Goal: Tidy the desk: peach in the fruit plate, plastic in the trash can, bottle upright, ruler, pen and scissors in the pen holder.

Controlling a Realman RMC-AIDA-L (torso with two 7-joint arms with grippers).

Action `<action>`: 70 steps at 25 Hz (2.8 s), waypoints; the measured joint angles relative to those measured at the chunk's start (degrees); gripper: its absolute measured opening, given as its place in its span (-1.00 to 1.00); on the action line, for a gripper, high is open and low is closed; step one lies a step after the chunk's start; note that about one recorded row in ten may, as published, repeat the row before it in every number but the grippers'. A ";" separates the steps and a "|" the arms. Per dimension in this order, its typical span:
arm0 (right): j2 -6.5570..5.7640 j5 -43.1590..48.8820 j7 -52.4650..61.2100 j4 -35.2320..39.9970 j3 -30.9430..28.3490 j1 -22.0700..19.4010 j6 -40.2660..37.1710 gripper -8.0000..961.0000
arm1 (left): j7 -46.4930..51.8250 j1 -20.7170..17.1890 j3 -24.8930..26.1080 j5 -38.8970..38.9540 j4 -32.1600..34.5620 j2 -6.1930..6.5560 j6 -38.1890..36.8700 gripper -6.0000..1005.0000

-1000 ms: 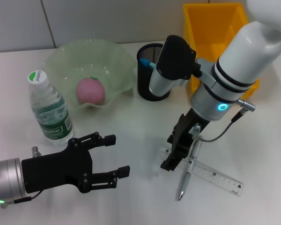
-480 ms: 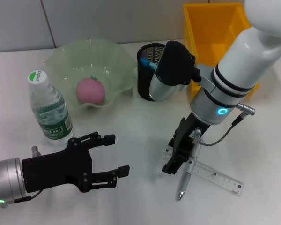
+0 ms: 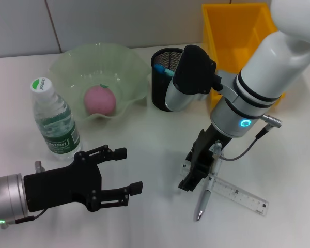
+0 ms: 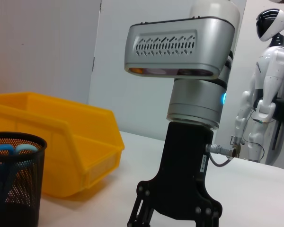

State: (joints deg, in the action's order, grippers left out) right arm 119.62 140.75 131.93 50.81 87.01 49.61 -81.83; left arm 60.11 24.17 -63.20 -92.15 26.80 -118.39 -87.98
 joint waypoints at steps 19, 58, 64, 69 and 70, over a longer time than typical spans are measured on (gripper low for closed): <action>0.00 0.05 -0.02 -0.85 0.98 -0.04 1.05 0.14 | 0.00 0.11 0.06 0.24 0.00 -0.09 0.76 0.72; -0.68 -6.06 -2.57 9.88 -19.06 -1.98 -7.96 -0.20 | -0.03 0.73 0.12 0.41 0.00 0.03 0.58 0.72; -0.88 -9.92 -5.41 12.57 -26.27 -4.11 -9.65 -0.20 | -0.22 1.26 0.33 0.40 0.05 -0.08 0.70 0.72; -1.32 -19.40 -10.36 15.13 -32.90 -7.64 -10.90 -0.20 | -0.56 1.36 0.36 0.40 0.03 -0.14 0.76 0.72; -1.37 -20.92 -11.37 15.28 -34.06 -8.16 -10.91 -0.20 | -0.65 1.44 0.40 0.40 -0.02 -0.18 0.91 0.72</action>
State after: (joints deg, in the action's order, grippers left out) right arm 118.25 119.83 120.56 66.09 52.95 41.45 -92.74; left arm 59.47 25.61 -62.80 -91.75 26.78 -118.57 -87.08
